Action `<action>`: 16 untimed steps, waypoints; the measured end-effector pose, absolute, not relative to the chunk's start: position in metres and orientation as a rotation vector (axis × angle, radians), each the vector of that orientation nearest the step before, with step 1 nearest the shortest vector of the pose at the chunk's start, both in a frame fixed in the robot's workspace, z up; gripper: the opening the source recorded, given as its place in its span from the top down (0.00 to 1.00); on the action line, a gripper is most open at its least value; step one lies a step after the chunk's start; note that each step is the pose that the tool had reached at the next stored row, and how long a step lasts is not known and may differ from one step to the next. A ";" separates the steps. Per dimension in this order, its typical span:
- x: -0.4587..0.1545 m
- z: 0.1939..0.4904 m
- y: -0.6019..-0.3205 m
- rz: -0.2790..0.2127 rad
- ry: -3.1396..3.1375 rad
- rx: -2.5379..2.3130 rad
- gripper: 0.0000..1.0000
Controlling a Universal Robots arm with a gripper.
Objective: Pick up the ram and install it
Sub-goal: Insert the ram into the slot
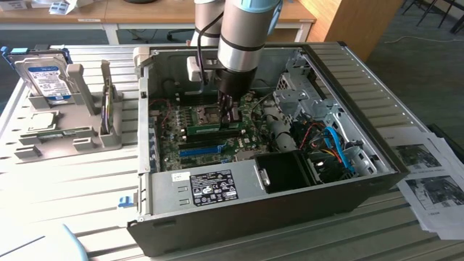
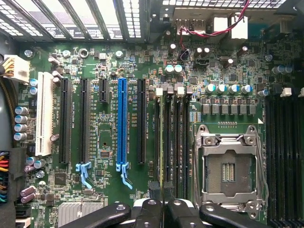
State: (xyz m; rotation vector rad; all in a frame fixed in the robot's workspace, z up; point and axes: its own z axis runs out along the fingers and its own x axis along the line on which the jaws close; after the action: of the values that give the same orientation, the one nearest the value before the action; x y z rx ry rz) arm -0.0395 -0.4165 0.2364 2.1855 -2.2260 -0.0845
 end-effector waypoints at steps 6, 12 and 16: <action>-0.040 0.236 -0.416 -0.084 -2.226 2.186 0.89; -0.041 0.236 -0.417 -0.084 -2.226 2.186 0.89; -0.041 0.235 -0.416 -0.084 -2.226 2.186 0.89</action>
State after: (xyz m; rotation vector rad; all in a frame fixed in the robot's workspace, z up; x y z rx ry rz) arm -0.0406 -0.4165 0.2346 2.1856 -2.2259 -0.0844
